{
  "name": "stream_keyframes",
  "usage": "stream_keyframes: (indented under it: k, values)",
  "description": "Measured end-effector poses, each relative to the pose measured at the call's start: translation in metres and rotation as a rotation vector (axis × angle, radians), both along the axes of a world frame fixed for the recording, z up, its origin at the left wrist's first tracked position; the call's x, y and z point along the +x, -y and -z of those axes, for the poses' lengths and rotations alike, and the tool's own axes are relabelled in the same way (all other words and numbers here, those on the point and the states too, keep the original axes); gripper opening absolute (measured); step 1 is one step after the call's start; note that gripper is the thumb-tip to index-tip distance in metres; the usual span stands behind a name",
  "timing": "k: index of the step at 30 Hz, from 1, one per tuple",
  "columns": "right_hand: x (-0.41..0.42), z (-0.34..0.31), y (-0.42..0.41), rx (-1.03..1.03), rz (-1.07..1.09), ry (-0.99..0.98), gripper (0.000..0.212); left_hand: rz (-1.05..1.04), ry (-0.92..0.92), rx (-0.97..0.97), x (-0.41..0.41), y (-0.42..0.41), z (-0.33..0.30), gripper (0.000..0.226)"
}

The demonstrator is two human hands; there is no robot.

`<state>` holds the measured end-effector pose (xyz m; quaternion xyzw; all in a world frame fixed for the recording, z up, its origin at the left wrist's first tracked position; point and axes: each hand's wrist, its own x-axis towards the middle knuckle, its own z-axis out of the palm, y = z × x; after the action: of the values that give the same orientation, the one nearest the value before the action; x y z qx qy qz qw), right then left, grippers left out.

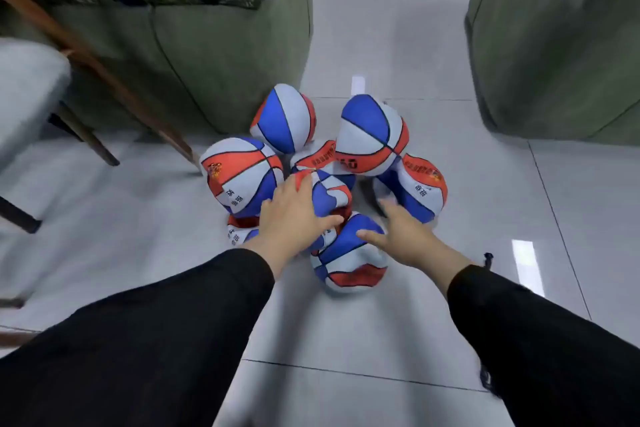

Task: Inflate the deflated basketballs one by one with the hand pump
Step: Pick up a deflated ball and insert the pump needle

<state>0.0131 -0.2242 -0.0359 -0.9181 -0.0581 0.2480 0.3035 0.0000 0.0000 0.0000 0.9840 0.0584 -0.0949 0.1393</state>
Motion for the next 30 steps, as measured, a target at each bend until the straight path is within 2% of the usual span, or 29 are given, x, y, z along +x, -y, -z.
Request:
stream_keyframes:
  k: [3, 8, 12, 18, 20, 22, 24, 25, 28, 30]
  values:
    - [-0.008, 0.014, -0.007, -0.018, -0.038, -0.061, 0.102, -0.029, -0.041, 0.042, 0.001, 0.002, 0.013, 0.105]
    - [-0.027, 0.032, -0.009, -0.016, -0.05, -0.084, 0.111, -0.07, 0.02, 0.094, -0.002, 0.012, 0.018, 0.06]
    - [-0.026, 0.011, -0.01, -0.029, -0.046, -0.083, 0.088, -0.087, 0.054, 0.051, -0.003, 0.006, 0.012, 0.04]
    - [-0.027, -0.046, -0.001, 0.024, 0.108, 0.024, 0.07, -0.041, 0.18, -0.029, -0.01, 0.003, -0.036, 0.036]
    - [-0.03, -0.069, 0.001, 0.147, 0.209, 0.068, 0.069, -0.03, 0.204, -0.089, -0.017, 0.008, -0.059, 0.038]
    - [-0.037, -0.094, 0.004, 0.374, 0.337, 0.059, 0.07, -0.014, 0.215, -0.179, -0.03, 0.015, -0.083, 0.041]
    - [-0.046, -0.118, 0.012, 0.536, 0.417, 0.017, 0.062, 0.015, 0.22, -0.288, -0.048, 0.025, -0.106, 0.036]
    - [-0.051, -0.131, 0.02, 0.574, 0.424, -0.007, 0.06, 0.026, 0.213, -0.369, -0.056, 0.032, -0.115, 0.031]
    - [-0.071, -0.16, 0.054, 0.619, 0.398, -0.085, 0.073, 0.022, 0.173, -0.622, -0.083, 0.056, -0.131, 0.024]
    - [-0.086, -0.171, 0.08, 0.549, 0.36, -0.1, 0.066, 0.017, 0.144, -0.708, -0.1, 0.072, -0.13, 0.023]
